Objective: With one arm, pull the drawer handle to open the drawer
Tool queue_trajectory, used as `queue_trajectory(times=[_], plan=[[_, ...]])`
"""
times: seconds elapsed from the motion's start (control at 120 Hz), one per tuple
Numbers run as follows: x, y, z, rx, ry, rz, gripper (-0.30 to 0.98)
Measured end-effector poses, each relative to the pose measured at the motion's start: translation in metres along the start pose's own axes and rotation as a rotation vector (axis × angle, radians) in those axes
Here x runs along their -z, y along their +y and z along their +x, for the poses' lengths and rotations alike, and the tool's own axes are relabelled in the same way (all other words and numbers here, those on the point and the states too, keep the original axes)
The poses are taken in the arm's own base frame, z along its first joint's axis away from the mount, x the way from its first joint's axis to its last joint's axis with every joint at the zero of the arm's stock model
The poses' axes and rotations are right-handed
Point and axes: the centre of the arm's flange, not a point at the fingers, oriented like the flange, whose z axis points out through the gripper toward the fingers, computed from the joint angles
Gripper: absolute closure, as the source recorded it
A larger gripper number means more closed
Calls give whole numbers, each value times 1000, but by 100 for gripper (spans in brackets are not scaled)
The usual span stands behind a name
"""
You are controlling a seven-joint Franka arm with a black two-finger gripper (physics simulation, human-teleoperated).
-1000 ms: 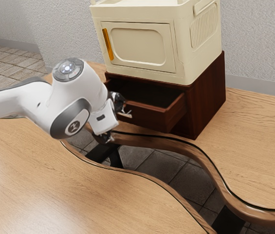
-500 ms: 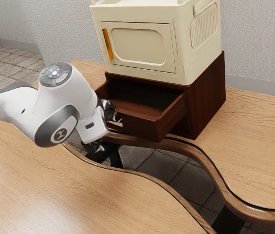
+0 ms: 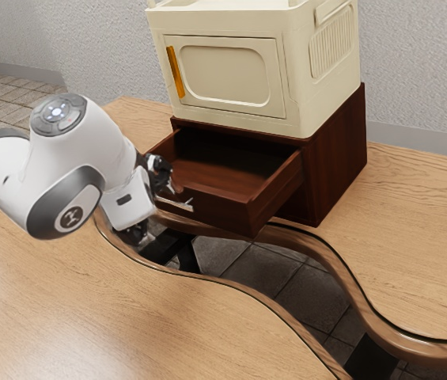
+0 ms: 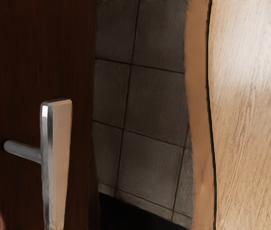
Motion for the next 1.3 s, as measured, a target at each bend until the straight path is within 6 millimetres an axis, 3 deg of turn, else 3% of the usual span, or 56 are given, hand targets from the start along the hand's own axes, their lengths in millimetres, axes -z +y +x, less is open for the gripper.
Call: queue_trajectory(times=[0.367,0.542,0.708,0.825,0.983,1.3], plan=[[103,-20,-7,95,80,68,0],[150,-37,-17,194,97,1,0],[185,-40,-27,310,72,-98,0],[195,-33,-33,399,42,-180,0],[195,-24,-37,497,-3,-270,0],[169,-25,-30,638,-67,-363,0]])
